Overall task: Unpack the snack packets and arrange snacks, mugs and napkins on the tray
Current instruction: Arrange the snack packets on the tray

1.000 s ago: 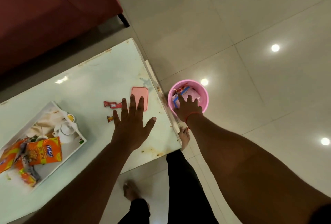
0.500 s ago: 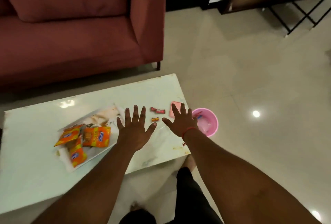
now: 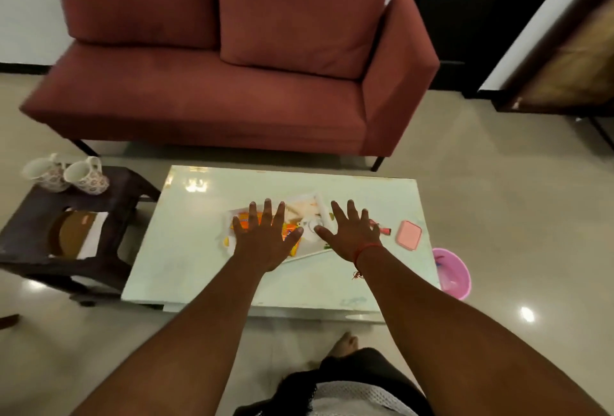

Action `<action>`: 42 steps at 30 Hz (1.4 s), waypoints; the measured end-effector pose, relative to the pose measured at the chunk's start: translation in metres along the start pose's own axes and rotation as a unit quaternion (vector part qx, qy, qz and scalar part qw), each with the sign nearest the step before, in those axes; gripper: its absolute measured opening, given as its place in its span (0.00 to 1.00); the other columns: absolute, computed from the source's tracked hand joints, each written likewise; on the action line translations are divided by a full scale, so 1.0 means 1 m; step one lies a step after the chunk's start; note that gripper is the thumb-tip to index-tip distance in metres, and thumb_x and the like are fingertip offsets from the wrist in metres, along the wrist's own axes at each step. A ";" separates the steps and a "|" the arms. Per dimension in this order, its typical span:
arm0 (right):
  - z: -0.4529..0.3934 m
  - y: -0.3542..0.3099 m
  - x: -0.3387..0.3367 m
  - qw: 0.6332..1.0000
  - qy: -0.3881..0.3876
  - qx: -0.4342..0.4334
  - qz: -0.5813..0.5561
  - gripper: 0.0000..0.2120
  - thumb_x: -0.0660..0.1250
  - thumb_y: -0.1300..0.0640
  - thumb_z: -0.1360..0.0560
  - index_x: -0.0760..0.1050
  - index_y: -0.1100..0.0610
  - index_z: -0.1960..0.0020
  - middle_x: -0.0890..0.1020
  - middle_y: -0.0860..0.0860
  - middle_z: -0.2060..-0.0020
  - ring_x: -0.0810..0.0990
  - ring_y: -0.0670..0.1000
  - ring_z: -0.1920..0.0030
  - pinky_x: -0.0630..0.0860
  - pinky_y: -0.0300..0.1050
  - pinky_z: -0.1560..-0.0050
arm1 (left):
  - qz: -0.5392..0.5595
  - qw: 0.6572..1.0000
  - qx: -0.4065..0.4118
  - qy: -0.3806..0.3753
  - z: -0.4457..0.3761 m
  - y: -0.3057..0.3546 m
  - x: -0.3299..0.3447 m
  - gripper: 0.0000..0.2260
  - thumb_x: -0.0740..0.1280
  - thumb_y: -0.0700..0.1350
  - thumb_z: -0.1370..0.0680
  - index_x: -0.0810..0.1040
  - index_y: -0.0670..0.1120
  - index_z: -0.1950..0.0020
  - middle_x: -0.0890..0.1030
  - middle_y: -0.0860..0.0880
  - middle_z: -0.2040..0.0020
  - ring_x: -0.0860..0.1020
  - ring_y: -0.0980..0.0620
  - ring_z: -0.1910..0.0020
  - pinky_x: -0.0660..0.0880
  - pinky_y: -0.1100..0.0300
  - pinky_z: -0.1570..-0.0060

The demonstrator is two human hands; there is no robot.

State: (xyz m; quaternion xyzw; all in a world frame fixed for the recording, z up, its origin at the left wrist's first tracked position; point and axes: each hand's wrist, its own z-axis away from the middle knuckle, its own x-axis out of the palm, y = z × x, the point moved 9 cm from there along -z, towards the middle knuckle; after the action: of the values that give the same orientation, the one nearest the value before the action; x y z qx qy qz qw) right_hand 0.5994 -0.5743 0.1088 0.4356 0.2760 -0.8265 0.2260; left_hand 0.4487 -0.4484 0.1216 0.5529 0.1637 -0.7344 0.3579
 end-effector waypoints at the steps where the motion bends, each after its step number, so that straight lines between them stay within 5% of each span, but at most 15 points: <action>1: -0.002 -0.005 0.003 1.000 -0.004 -0.004 0.002 0.40 0.49 0.26 0.26 0.42 0.43 0.21 0.42 0.51 0.20 0.43 0.63 0.21 0.48 0.69 0.26 | 0.003 1.000 -0.003 0.001 0.002 -0.006 0.001 0.42 0.31 0.73 0.30 0.43 0.55 0.20 0.45 0.48 0.19 0.43 0.40 0.21 0.46 0.32 0.28; 18: -0.126 -0.047 0.143 0.987 -0.135 -0.070 0.042 0.40 0.51 0.28 0.25 0.42 0.44 0.20 0.43 0.52 0.20 0.44 0.63 0.21 0.51 0.68 0.27 | 0.006 0.987 -0.106 -0.119 -0.078 -0.105 0.106 0.35 0.52 0.64 0.20 0.38 0.53 0.21 0.39 0.48 0.19 0.38 0.40 0.21 0.44 0.33 0.27; 22: -0.162 -0.078 0.178 0.990 -0.102 -0.088 0.031 0.36 0.54 0.33 0.23 0.51 0.50 0.21 0.58 0.56 0.22 0.55 0.62 0.23 0.58 0.65 0.28 | 0.027 0.982 -0.129 -0.138 -0.107 -0.139 0.142 0.34 0.56 0.55 0.18 0.39 0.51 0.20 0.41 0.46 0.19 0.42 0.40 0.21 0.48 0.35 0.26; 26: -0.191 -0.104 0.207 0.993 -0.047 -0.028 -0.106 0.25 0.58 0.43 0.20 0.68 0.59 0.31 0.76 0.59 0.37 0.73 0.62 0.36 0.72 0.56 0.41 | 0.138 0.970 -0.148 -0.132 -0.142 -0.170 0.170 0.33 0.60 0.47 0.19 0.44 0.54 0.20 0.49 0.42 0.19 0.59 0.40 0.23 0.60 0.40 0.28; 28: -0.204 -0.111 0.228 0.982 -0.048 0.028 -0.183 0.23 0.59 0.44 0.20 0.72 0.62 0.37 0.78 0.61 0.41 0.76 0.62 0.40 0.72 0.53 0.45 | 0.275 0.940 -0.168 -0.110 -0.155 -0.180 0.180 0.29 0.59 0.43 0.18 0.51 0.55 0.20 0.61 0.45 0.22 0.68 0.43 0.28 0.69 0.54 0.37; 30: -0.213 -0.117 0.254 0.949 -0.068 0.110 -0.288 0.23 0.57 0.43 0.20 0.77 0.62 0.43 0.81 0.61 0.45 0.78 0.62 0.45 0.71 0.49 0.51 | 0.375 0.898 -0.214 -0.080 -0.165 -0.194 0.186 0.23 0.59 0.43 0.18 0.61 0.52 0.23 0.70 0.49 0.27 0.72 0.48 0.32 0.68 0.63 0.46; 36: -0.238 -0.133 0.279 0.843 -0.065 0.252 -0.471 0.22 0.56 0.42 0.19 0.79 0.56 0.58 0.83 0.57 0.55 0.81 0.57 0.54 0.76 0.50 0.49 | 0.489 0.834 -0.252 -0.036 -0.178 -0.211 0.209 0.12 0.62 0.42 0.20 0.82 0.46 0.41 0.83 0.49 0.43 0.81 0.51 0.45 0.76 0.57 0.43; 42: -0.258 -0.116 0.258 0.838 0.019 0.271 -0.473 0.14 0.60 0.55 0.20 0.78 0.59 0.40 0.82 0.55 0.44 0.78 0.55 0.51 0.67 0.42 0.56 | 0.484 0.840 -0.246 -0.008 -0.191 -0.208 0.215 0.09 0.62 0.43 0.20 0.81 0.48 0.46 0.83 0.49 0.45 0.81 0.51 0.48 0.78 0.54 0.45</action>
State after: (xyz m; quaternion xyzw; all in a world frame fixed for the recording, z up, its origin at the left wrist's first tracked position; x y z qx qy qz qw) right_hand 0.5485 -0.3537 -0.1999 0.3115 0.2180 -0.8660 -0.3248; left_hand 0.4061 -0.2575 -0.1741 0.4501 0.0480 -0.4077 0.7930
